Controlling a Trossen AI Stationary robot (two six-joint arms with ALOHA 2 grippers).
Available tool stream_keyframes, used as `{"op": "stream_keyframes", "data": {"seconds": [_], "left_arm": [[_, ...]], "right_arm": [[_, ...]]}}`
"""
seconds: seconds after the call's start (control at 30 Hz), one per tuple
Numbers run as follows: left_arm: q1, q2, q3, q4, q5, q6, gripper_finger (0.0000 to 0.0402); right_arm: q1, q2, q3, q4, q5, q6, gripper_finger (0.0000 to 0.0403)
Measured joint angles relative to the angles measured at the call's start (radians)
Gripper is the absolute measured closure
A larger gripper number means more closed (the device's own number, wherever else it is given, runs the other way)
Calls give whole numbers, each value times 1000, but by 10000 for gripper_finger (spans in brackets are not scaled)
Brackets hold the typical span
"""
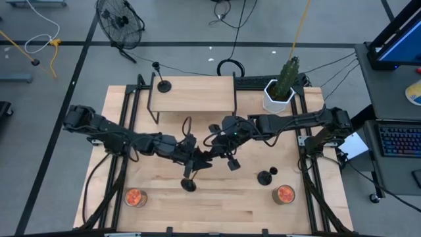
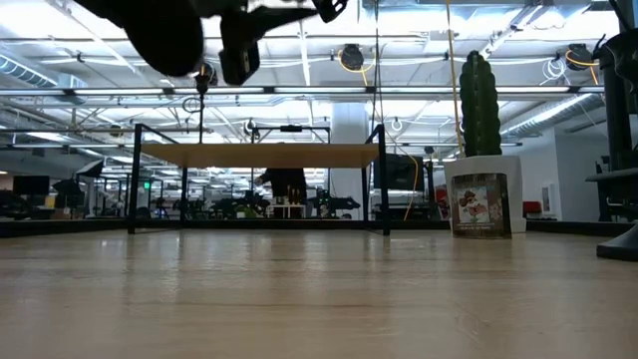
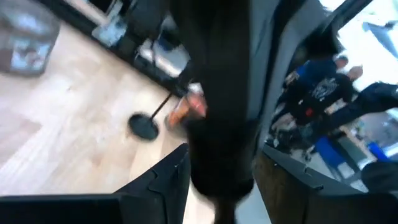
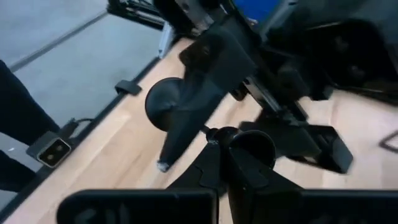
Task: Pick & Place candle stick holders
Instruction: Put the top black candle holder on the shelf
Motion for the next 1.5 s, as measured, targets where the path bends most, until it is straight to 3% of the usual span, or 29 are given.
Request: {"op": "stream_keyframes", "data": {"seconds": [0.53, 1.5], "left_arm": [[20, 25, 7, -13, 150, -80, 229], [45, 24, 6, -101, 186, -188, 229]], "right_arm": [[1, 0, 0, -58, -4, 20, 403], [3, 0, 0, -89, -5, 18, 403]]}}
